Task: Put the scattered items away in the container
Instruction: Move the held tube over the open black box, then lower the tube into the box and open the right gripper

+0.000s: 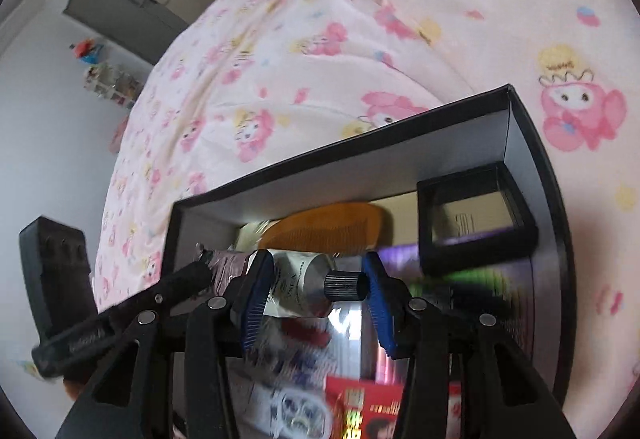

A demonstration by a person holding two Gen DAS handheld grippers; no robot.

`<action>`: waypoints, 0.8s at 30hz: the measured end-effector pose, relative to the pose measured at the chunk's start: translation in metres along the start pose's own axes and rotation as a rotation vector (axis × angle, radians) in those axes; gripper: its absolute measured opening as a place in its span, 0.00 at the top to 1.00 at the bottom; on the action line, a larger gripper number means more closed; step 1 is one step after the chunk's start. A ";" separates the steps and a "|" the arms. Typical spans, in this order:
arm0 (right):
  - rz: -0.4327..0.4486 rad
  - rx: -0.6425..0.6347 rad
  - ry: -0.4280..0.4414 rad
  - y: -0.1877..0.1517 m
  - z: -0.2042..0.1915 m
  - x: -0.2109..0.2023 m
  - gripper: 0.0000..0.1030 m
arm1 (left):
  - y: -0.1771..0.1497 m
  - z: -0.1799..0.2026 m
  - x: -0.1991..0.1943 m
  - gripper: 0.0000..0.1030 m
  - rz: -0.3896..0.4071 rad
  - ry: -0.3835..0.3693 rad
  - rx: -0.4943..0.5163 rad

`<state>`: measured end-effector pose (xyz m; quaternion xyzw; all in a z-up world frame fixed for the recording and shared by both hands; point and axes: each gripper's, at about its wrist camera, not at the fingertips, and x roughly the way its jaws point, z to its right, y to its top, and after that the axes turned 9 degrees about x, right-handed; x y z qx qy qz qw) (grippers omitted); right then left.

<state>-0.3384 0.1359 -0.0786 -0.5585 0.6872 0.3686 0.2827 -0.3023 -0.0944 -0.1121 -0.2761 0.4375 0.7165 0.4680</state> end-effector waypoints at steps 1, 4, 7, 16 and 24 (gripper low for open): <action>-0.001 -0.004 -0.006 0.002 0.002 0.001 0.60 | 0.002 0.003 0.005 0.51 -0.012 0.026 0.012; 0.002 -0.030 -0.033 0.000 0.003 0.007 0.60 | 0.003 0.016 0.019 0.50 -0.048 0.098 0.038; 0.012 -0.065 -0.073 -0.005 0.001 0.013 0.59 | 0.000 0.023 0.022 0.50 -0.047 0.121 0.074; 0.121 -0.125 -0.102 -0.016 -0.003 -0.013 0.59 | -0.018 0.033 0.003 0.54 0.020 0.043 0.159; -0.068 -0.276 -0.122 -0.034 -0.008 -0.005 0.59 | -0.017 0.026 0.032 0.60 -0.131 0.084 0.141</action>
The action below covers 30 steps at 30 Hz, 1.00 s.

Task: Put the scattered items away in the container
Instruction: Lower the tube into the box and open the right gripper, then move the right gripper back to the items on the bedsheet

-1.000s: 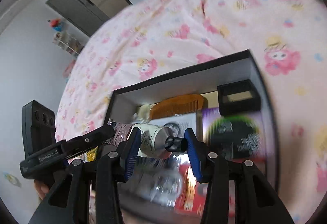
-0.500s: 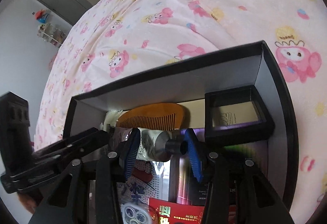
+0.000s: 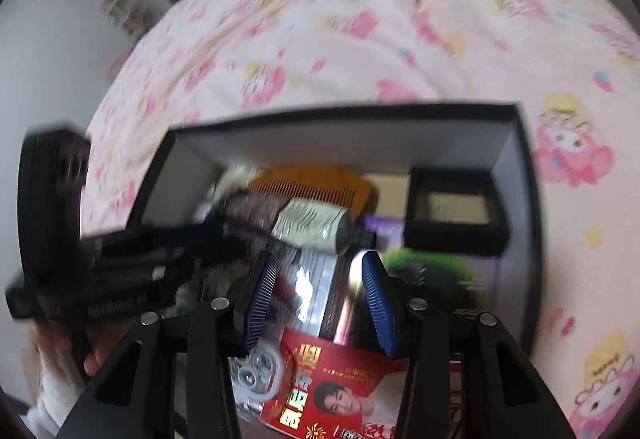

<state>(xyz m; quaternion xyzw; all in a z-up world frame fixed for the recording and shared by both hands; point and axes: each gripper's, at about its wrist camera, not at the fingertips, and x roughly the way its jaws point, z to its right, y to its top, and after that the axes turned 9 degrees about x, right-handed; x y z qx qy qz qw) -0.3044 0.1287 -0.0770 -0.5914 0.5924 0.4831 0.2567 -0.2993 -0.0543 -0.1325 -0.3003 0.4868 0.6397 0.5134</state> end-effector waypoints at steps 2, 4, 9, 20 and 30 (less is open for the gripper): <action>-0.042 0.006 0.008 0.003 0.000 0.014 0.59 | 0.006 -0.003 0.009 0.60 -0.013 0.015 -0.018; -0.070 0.015 0.012 0.008 0.000 0.027 0.59 | 0.007 -0.006 0.015 0.60 -0.014 0.006 -0.035; -0.034 0.097 0.014 0.023 0.013 0.037 0.59 | 0.007 -0.011 0.010 0.60 0.020 -0.030 -0.056; 0.074 0.133 0.015 -0.002 -0.003 -0.012 0.59 | -0.009 0.015 -0.039 0.54 0.155 -0.126 0.030; 0.328 0.019 -0.105 -0.104 -0.068 -0.103 0.59 | -0.102 0.058 -0.123 0.52 0.247 -0.166 0.123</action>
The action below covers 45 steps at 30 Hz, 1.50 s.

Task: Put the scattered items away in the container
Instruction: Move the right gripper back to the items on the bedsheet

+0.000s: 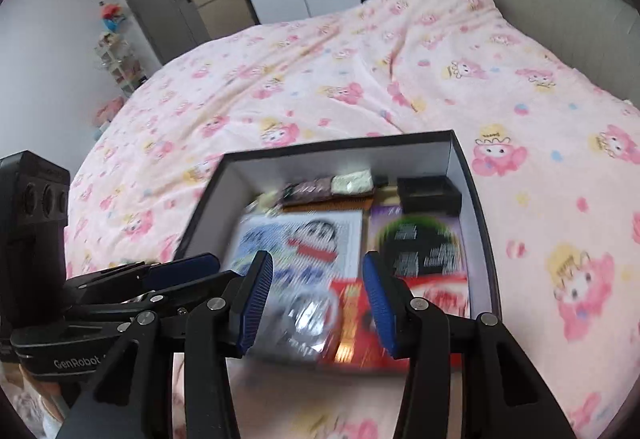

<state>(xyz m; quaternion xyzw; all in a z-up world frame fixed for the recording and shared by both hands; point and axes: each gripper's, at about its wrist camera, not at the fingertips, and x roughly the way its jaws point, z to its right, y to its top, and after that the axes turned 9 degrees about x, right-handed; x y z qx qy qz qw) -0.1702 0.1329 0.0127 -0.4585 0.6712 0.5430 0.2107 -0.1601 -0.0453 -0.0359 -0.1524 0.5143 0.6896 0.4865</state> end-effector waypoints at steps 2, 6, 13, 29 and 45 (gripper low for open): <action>0.002 -0.027 0.002 -0.017 -0.010 -0.015 0.59 | -0.013 0.010 -0.015 0.52 0.005 0.017 0.014; 0.025 -0.089 -0.014 -0.048 -0.036 -0.037 0.59 | -0.045 0.017 -0.046 0.52 0.008 0.054 0.001; -0.031 -0.098 0.059 -0.091 -0.077 -0.030 0.59 | -0.093 0.006 -0.093 0.53 0.016 0.182 -0.063; -0.308 -0.155 0.254 -0.106 -0.188 0.076 0.59 | -0.175 -0.136 -0.162 0.49 0.102 0.305 -0.417; -0.455 0.041 0.227 -0.089 -0.202 0.198 0.59 | -0.226 -0.283 -0.153 0.50 0.232 0.241 -0.851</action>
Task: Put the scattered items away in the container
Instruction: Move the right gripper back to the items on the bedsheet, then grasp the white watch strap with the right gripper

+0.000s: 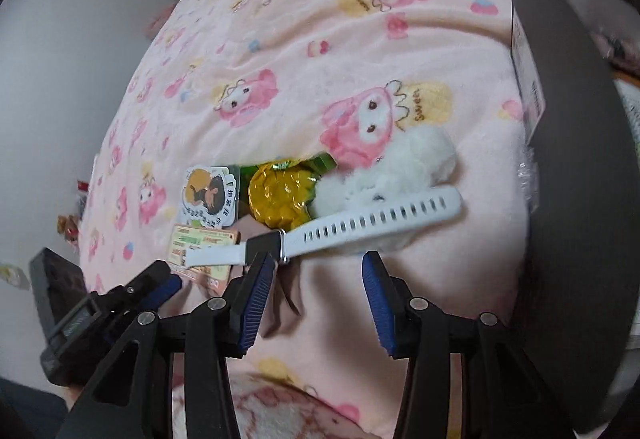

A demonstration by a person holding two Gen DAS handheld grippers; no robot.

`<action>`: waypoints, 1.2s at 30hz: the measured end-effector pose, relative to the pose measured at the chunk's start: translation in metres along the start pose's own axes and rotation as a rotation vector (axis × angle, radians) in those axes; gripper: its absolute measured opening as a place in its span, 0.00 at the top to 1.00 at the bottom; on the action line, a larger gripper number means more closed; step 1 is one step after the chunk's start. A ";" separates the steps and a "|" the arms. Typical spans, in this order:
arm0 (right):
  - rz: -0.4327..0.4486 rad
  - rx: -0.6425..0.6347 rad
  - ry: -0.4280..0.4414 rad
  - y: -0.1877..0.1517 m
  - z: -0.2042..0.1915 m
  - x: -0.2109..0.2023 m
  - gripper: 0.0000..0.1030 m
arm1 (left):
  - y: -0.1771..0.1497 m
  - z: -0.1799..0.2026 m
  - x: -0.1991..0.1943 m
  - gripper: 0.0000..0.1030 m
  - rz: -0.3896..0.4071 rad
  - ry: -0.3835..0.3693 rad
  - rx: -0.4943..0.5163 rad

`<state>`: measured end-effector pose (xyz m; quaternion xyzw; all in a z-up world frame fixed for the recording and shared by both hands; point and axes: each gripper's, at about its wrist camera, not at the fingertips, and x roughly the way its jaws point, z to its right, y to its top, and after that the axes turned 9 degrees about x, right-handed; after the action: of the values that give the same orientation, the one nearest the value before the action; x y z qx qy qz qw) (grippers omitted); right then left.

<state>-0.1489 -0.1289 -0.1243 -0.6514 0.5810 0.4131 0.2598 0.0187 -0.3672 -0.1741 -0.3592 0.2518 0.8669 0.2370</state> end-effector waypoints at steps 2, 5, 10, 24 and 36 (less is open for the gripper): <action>0.002 0.005 0.011 0.003 -0.001 0.008 0.58 | 0.006 -0.007 0.009 0.50 -0.031 -0.014 -0.035; -0.025 0.009 0.008 0.005 0.000 0.021 0.58 | 0.003 -0.014 0.016 0.50 -0.062 -0.116 -0.094; 0.005 -0.004 0.076 0.010 -0.006 0.021 0.68 | -0.006 -0.003 0.015 0.50 -0.069 -0.100 -0.038; 0.103 -0.023 0.137 -0.032 0.003 -0.038 0.96 | -0.023 0.056 0.001 0.50 -0.122 -0.133 0.094; 0.249 0.082 0.139 -0.066 0.081 -0.116 0.98 | -0.077 0.149 0.023 0.48 -0.196 -0.066 0.227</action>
<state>-0.1017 0.0125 -0.0788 -0.5900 0.6904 0.3720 0.1920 -0.0251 -0.2136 -0.1201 -0.3241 0.3041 0.8169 0.3677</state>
